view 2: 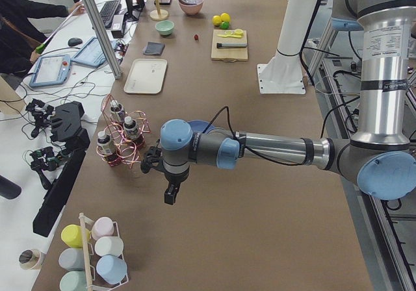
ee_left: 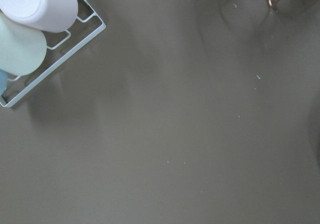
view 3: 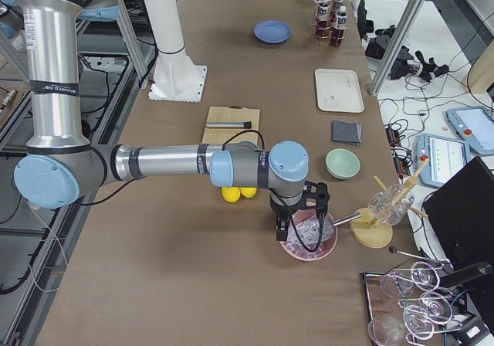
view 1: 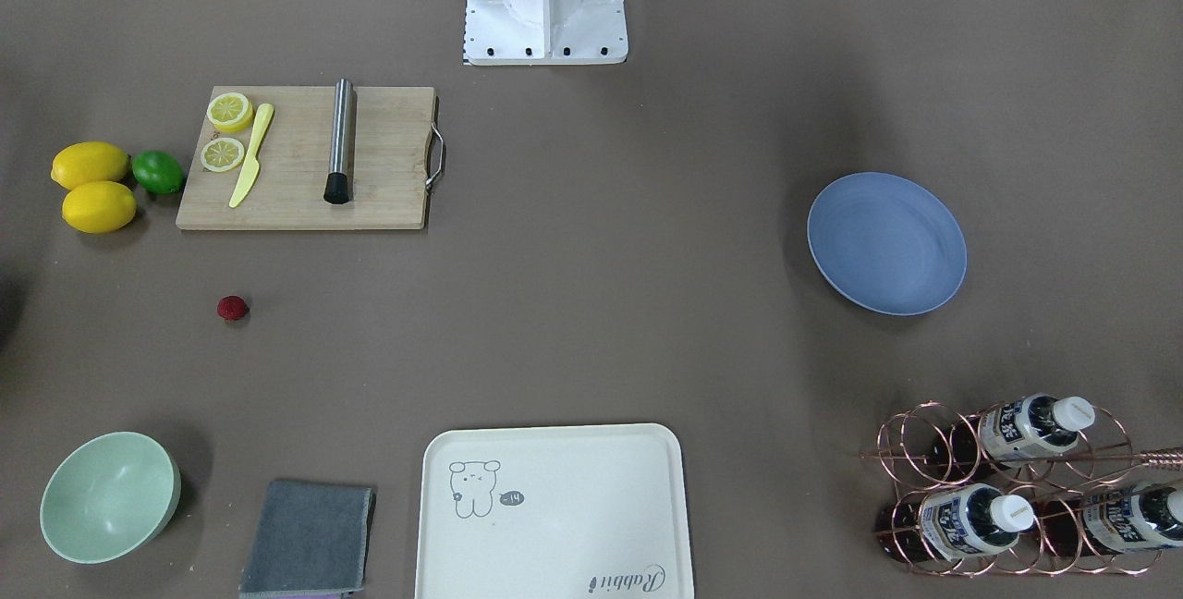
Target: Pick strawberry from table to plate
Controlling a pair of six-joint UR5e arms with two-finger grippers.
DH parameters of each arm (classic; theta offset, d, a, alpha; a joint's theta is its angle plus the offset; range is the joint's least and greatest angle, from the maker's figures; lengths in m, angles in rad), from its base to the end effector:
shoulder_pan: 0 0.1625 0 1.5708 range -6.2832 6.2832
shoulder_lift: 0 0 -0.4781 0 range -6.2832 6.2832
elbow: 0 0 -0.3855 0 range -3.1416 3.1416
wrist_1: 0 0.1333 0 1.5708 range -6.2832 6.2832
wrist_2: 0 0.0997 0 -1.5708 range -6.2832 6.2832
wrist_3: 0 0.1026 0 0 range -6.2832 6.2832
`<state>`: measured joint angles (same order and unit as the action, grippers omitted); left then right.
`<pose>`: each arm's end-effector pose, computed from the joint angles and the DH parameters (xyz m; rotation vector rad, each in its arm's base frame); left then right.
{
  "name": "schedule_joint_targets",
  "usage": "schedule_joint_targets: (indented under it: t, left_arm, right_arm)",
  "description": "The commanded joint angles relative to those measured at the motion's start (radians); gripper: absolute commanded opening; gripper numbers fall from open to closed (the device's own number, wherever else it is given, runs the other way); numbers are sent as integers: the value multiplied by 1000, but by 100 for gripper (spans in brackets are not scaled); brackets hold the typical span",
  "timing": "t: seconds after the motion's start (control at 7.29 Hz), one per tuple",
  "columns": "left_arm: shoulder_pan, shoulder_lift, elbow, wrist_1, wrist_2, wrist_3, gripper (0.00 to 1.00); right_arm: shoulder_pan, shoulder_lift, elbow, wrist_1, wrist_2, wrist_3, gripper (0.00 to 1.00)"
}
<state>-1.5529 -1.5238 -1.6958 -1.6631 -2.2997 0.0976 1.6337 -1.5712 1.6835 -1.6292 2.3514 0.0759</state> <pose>-0.0565 -0.4742 0.6686 0.1917 0.7209 0.1722 0.0916 -0.4816 0.6648 0.0461 -0.7811 0.1106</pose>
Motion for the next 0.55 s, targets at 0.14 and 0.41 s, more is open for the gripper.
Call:
schedule_joint_targets:
  t: [0.14, 0.41]
  left_arm:
    - [0, -7, -10, 3, -3, -3, 98]
    - [-1, -12, -4, -68, -1, 1, 98]
  right_arm:
    - [0, 19, -2, -6, 0, 1, 100]
    - [1, 8, 5, -6, 0, 1, 100]
